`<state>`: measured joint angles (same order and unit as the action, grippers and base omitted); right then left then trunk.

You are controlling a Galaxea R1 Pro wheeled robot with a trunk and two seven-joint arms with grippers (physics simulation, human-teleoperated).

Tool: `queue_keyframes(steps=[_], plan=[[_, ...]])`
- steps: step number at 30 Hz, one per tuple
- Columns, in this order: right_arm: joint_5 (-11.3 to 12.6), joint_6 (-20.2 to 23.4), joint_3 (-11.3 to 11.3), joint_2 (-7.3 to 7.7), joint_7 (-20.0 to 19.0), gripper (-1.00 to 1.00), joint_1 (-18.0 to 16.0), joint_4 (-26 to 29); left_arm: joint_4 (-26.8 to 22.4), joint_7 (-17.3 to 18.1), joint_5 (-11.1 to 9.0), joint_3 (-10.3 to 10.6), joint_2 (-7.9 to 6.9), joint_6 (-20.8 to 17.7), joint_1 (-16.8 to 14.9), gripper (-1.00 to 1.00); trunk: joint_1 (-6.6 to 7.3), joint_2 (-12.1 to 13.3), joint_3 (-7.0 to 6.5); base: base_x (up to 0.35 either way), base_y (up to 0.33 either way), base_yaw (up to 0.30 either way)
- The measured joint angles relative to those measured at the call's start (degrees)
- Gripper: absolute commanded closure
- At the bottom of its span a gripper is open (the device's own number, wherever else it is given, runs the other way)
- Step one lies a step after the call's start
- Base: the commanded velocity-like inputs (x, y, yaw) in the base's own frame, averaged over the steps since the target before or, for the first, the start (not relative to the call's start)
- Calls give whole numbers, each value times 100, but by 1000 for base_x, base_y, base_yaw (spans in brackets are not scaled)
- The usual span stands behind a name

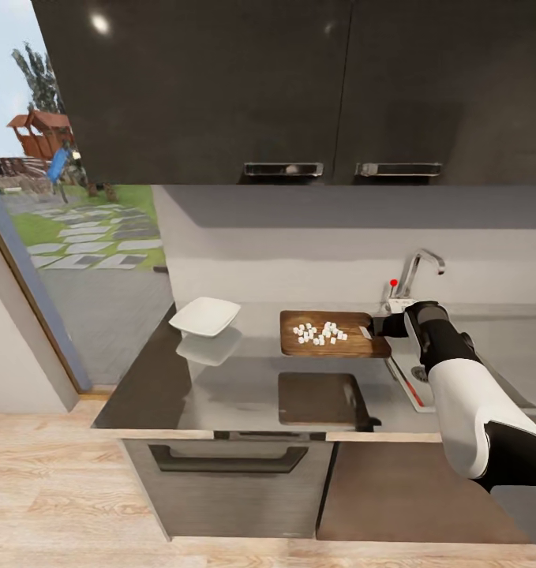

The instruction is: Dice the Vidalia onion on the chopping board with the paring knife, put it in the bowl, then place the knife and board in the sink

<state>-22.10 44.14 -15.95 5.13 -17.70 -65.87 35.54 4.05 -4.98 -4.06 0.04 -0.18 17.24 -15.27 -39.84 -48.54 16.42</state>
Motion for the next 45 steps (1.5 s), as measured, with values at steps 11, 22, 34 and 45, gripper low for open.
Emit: queue_keyframes(steps=[11,22,34,45], plan=[[-17,-1,0,-7,47,100,0,0,0,6,1,0,-18,0,0,-100,154,283,-127,0,3,0],[-11,-1,10,-18,461,100,1,-1,0,8,0,0,-18,0,0,-100,155,283,-127,0,77,0],[-3,-2,24,-17,457,100,1,46,1,7,-1,0,-26,2,-1,-100,155,283,-127,0,169,0],[-14,-4,28,-20,456,100,2,57,1,7,-2,0,-31,2,-1,-100,155,283,-127,2,206,0]])
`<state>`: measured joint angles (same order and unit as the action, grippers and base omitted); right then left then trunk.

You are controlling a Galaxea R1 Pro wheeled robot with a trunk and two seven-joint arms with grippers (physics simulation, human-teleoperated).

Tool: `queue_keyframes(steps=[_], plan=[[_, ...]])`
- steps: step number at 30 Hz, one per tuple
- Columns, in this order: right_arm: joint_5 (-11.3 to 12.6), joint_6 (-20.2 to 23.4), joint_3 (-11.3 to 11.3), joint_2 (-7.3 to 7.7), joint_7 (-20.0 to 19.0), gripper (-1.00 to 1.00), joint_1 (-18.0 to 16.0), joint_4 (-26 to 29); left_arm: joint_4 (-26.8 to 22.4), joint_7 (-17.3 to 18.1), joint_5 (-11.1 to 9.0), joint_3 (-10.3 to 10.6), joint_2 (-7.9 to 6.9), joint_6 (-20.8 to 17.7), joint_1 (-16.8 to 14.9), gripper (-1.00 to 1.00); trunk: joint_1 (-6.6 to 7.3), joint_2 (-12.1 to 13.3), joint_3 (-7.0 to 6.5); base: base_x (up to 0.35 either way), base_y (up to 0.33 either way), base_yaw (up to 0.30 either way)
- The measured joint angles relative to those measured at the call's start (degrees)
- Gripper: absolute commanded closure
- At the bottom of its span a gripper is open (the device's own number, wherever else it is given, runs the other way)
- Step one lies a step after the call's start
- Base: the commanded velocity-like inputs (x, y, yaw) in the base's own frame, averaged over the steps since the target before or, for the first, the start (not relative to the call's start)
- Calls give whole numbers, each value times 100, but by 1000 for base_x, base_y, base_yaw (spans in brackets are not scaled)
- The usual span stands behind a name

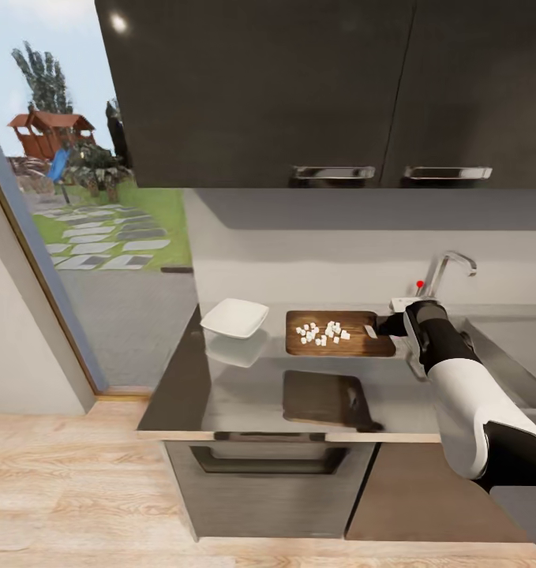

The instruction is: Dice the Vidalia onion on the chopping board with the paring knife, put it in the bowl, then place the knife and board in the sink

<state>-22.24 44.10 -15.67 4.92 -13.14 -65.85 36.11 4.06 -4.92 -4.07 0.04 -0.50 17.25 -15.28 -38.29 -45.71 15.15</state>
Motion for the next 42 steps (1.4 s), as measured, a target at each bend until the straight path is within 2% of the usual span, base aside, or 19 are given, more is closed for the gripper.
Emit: queue_keyframes(steps=[6,14,29,34,42], plan=[[-4,-5,0,1,-5,100,0,16,0,0,1,0,-12,0,0,-100,2,-1,0,164,208,0],[-2,103,-3,-10,-7,100,0,333,0,1,1,0,-13,0,0,-100,3,-1,0,274,200,0],[-6,131,18,-16,-7,100,1,355,0,0,2,0,-13,0,0,-100,2,0,0,266,199,0],[9,133,119,-133,-5,100,1,354,0,0,0,0,-13,0,0,-100,1,0,1,147,195,0],[13,134,182,-172,10,100,-1,355,-1,2,1,0,-13,-1,1,-100,0,0,0,65,97,0]])
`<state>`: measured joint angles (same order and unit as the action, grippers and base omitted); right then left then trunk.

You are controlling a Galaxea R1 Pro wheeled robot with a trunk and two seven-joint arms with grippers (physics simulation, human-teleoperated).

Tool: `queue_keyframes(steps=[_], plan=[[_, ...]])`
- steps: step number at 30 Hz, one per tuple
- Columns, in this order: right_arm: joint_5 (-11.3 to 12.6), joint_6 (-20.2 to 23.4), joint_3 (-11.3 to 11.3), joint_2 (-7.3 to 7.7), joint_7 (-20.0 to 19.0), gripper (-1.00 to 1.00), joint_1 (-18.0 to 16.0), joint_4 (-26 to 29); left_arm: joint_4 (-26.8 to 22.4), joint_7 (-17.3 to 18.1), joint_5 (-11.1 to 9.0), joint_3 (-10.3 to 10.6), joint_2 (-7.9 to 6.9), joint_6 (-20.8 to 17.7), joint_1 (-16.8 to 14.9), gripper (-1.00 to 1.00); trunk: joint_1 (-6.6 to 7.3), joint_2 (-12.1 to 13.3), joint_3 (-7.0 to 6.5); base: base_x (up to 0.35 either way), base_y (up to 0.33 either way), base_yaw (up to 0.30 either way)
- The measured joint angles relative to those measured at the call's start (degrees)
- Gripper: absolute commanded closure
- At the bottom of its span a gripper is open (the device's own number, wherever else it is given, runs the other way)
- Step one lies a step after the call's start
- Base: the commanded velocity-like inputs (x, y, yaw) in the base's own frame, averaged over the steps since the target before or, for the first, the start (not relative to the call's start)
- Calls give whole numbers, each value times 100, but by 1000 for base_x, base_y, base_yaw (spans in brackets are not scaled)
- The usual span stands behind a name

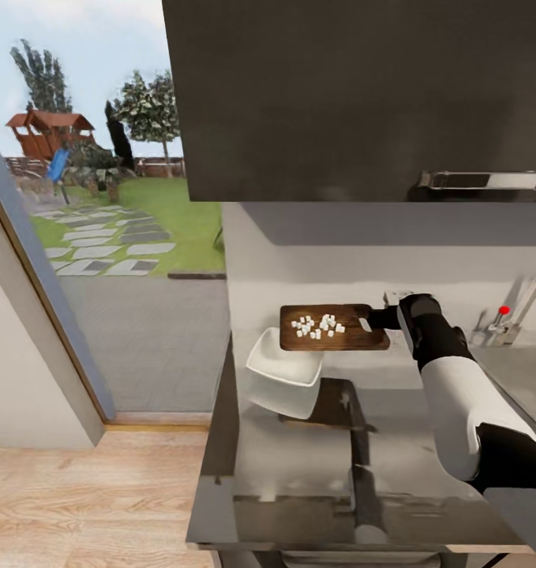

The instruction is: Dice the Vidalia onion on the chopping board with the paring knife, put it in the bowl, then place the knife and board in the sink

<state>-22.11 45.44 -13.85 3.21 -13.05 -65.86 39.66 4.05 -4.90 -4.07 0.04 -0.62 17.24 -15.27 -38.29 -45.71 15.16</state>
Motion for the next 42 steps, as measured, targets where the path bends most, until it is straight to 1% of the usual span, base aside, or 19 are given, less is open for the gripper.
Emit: queue_keyframes(steps=[3,6,13,16,19,20,21,23,25,29,35,40,42], plan=[[-3,1,149,-2,5,100,0,0,0,0,1,0,0,0,0,-100,0,0,0,3,4,0],[-24,0,205,3,9,100,-1,0,0,0,0,0,-3,0,0,-100,0,0,0,0,0,0],[-67,3,249,53,186,100,-1,10,0,0,0,0,-3,0,0,-100,0,0,0,0,0,0],[-73,24,248,64,201,100,-1,110,0,0,0,0,-2,0,0,-100,0,0,0,0,0,0],[-84,252,253,67,225,100,-1,336,0,0,0,0,0,0,0,-100,0,-1,0,0,0,0],[-82,320,276,67,239,100,-1,384,0,0,-1,0,0,0,0,-100,0,-1,0,0,0,0],[-92,382,355,71,267,100,-1,438,0,0,-1,0,0,0,0,-100,0,-1,0,0,0,0],[-168,427,523,74,303,100,-1,496,0,0,-1,0,0,0,0,-100,0,0,0,0,0,0],[-245,445,617,71,314,100,-1,520,0,0,1,0,0,0,0,-100,0,0,0,0,0,0],[-443,455,681,54,321,100,-1,534,0,0,0,0,0,0,0,-100,0,0,0,0,0,0],[-845,457,699,27,322,100,-8,537,0,0,2,0,0,0,0,-100,0,0,0,0,0,0],[-924,534,711,15,322,100,-32,537,0,0,0,0,0,0,0,-100,0,0,0,0,0,0],[-926,681,811,14,322,100,-53,536,0,0,0,0,0,0,0,-100,0,0,0,0,0,0]])
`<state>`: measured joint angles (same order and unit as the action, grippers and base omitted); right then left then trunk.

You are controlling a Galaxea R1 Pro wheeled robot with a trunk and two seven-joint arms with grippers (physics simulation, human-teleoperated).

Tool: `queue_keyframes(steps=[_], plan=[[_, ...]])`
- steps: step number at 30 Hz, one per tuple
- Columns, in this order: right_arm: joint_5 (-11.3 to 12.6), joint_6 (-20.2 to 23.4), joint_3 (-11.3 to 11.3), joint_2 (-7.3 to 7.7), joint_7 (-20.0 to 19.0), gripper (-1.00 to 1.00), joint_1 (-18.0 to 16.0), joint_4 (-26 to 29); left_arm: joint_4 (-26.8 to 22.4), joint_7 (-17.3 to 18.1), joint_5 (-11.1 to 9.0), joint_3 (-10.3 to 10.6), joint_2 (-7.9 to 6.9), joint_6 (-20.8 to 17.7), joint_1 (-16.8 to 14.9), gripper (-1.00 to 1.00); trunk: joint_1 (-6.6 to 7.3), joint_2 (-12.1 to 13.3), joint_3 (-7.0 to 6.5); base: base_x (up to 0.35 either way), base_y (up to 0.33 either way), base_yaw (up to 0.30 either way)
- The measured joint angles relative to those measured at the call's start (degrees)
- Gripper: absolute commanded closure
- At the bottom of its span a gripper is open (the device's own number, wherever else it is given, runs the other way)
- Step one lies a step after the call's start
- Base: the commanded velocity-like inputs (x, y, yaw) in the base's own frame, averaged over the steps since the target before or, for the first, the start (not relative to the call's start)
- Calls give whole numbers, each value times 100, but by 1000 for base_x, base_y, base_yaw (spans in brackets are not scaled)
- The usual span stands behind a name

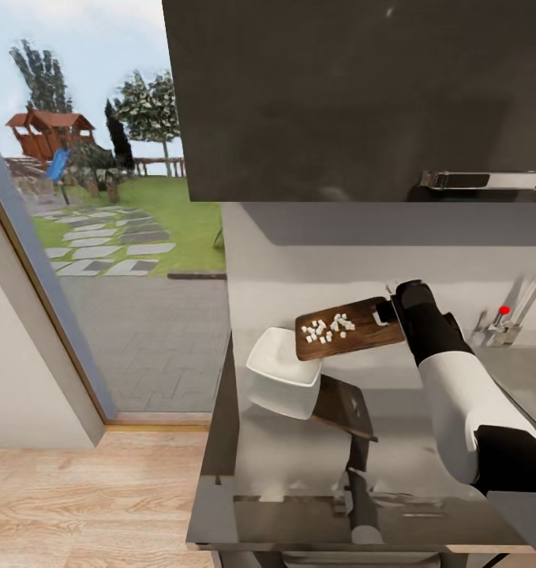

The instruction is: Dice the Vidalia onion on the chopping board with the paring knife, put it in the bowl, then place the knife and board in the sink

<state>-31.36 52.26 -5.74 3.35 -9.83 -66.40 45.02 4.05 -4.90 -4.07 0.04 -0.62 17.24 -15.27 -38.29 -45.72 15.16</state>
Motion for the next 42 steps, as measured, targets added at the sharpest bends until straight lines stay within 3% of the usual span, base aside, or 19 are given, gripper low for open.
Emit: queue_keyframes(steps=[6,24,31,42], plan=[[-2,134,297,-58,0,100,-28,0,0,0,0,0,0,0,0,-100,0,0,0,0,0,0],[-14,382,345,-374,14,100,-336,2,1,0,2,0,9,0,-1,-100,0,0,0,0,0,0],[-614,389,351,-480,4,100,-345,2,1,0,1,0,9,0,-1,-100,0,0,0,0,0,0],[-720,389,351,-507,6,100,-348,2,1,0,4,0,9,0,-1,-100,0,0,0,0,0,0]])
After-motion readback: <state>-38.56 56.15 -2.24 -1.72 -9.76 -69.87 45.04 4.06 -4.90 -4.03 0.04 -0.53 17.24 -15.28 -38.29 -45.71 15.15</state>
